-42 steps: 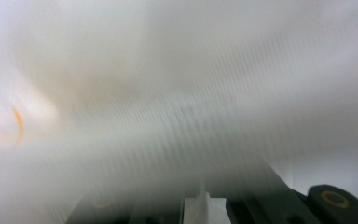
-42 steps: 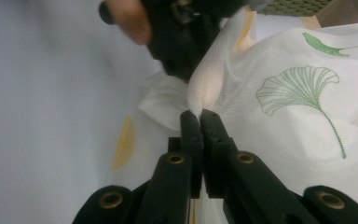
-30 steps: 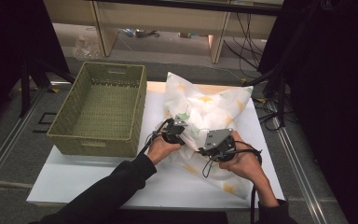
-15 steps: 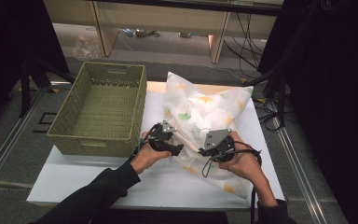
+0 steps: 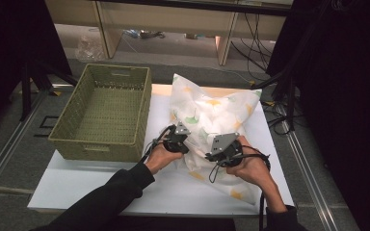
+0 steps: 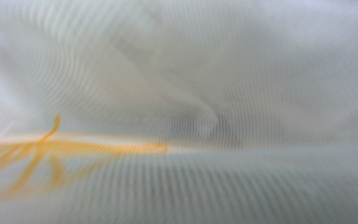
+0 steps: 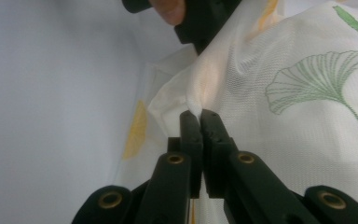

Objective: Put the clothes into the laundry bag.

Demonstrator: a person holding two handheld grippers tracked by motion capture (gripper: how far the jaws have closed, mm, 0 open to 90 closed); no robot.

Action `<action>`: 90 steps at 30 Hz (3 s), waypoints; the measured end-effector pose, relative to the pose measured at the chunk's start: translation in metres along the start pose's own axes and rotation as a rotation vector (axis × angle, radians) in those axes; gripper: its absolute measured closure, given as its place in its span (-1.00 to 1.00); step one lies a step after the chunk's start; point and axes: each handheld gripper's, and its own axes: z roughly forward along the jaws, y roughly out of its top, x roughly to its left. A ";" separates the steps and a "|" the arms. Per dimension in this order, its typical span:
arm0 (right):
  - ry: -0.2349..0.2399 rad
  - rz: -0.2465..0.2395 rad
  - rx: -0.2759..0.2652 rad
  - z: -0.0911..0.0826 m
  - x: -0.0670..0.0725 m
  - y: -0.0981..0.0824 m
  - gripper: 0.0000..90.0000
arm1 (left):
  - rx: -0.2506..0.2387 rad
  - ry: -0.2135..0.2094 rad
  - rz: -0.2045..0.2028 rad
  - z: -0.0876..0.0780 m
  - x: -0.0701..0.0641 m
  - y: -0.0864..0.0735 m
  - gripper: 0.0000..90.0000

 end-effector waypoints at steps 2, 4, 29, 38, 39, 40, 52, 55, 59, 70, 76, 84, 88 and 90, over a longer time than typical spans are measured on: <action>0.003 -0.018 -0.008 0.000 -0.001 0.000 0.99 | -0.011 -0.006 -0.025 0.002 -0.001 0.005 0.89; -0.002 -0.001 0.003 -0.002 -0.002 -0.001 0.99 | -0.033 -0.016 -0.007 0.008 -0.002 0.009 0.89; 0.021 0.013 0.027 0.009 -0.003 -0.009 0.97 | 0.119 0.136 0.004 -0.049 0.019 -0.019 0.10; 0.021 0.011 0.030 0.008 -0.003 -0.010 0.97 | 0.152 0.190 0.009 -0.032 0.019 -0.023 -0.09; 0.023 0.013 0.030 0.009 -0.003 -0.010 0.97 | 0.156 0.185 -0.009 -0.030 0.019 -0.024 -0.10; 0.021 0.010 0.029 0.009 -0.003 -0.010 0.97 | 0.164 0.177 -0.023 -0.026 0.020 -0.025 -0.11; 0.019 0.032 0.030 0.010 -0.003 -0.011 0.96 | 0.172 0.157 0.049 -0.023 0.027 -0.032 0.95; 0.015 0.002 0.031 0.009 -0.004 -0.011 0.96 | 0.169 0.159 0.061 -0.029 0.023 -0.035 0.98; 0.016 0.039 0.041 0.008 -0.003 -0.012 0.96 | 0.148 0.140 0.098 -0.044 0.012 -0.032 0.98; 0.008 0.019 0.038 0.008 -0.005 -0.014 0.96 | 0.142 0.026 0.066 -0.085 -0.002 -0.060 0.98; 0.001 0.022 0.042 0.007 -0.005 -0.014 0.96 | 0.158 0.005 0.061 -0.096 -0.004 -0.072 0.96; -0.001 0.034 0.043 0.004 -0.006 -0.015 0.96 | 0.205 0.017 0.063 -0.105 -0.002 -0.081 0.96; -0.008 0.032 0.041 0.003 -0.006 -0.015 0.96 | 0.217 0.012 0.082 -0.108 -0.003 -0.082 0.96; -0.012 0.025 0.037 0.002 -0.007 -0.015 0.97 | 0.231 0.014 0.106 -0.111 -0.004 -0.081 0.96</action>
